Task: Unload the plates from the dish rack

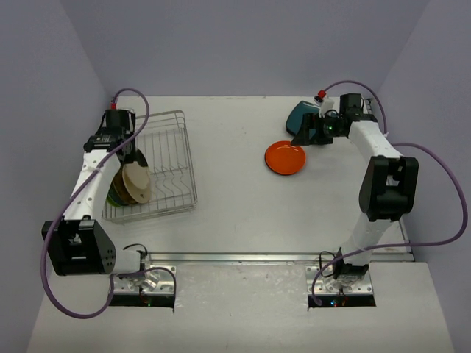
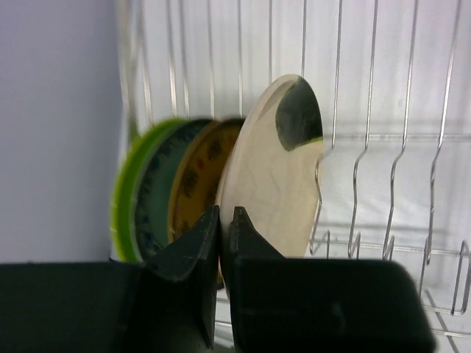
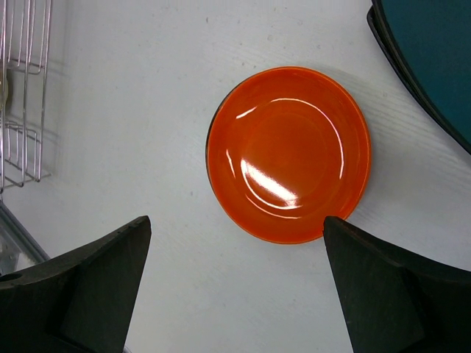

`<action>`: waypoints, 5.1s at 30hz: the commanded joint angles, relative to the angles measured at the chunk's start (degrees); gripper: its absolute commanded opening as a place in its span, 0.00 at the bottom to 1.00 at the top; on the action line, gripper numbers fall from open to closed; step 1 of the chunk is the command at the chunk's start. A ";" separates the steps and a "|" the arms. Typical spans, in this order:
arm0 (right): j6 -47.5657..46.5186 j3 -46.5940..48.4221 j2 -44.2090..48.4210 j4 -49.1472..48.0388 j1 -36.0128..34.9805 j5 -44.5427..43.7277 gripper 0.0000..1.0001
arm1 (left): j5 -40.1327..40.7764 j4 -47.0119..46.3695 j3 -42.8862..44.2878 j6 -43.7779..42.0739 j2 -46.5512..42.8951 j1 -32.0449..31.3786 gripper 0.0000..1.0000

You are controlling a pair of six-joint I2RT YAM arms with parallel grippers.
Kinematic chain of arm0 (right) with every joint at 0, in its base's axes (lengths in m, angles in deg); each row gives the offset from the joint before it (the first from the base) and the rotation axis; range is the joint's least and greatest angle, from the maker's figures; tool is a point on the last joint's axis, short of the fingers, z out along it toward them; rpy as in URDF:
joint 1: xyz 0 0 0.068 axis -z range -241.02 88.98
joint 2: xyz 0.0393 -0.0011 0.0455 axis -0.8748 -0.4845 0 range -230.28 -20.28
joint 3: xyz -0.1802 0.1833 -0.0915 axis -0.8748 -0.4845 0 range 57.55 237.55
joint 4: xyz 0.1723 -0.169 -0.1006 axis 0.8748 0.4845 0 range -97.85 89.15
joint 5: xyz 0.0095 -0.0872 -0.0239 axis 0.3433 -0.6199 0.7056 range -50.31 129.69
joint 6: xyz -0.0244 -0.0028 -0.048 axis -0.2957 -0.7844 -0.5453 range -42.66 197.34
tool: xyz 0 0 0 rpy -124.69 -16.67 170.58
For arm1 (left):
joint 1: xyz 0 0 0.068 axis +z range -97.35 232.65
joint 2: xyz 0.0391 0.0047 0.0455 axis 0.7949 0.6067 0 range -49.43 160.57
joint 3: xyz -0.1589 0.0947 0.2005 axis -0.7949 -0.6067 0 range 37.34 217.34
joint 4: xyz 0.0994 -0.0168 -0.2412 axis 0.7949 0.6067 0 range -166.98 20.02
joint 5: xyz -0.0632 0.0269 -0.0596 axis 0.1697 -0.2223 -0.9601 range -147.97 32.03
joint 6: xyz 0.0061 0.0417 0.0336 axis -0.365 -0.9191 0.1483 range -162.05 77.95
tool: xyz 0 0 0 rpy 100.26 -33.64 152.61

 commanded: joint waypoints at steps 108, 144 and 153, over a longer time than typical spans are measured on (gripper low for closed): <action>0.85 -6.32 8.28 -10.67 -0.69 -12.85 0.99 | 2.25 -6.40 -9.04 5.06 -1.48 0.32 0.51; 0.92 -10.76 15.67 -13.70 -13.42 -9.32 0.99 | 5.41 -0.66 1.56 4.43 -9.03 -4.16 0.61; 0.22 -12.33 15.77 -13.63 -13.42 -10.79 0.99 | 6.95 -0.40 -3.14 11.74 -4.11 -3.99 0.49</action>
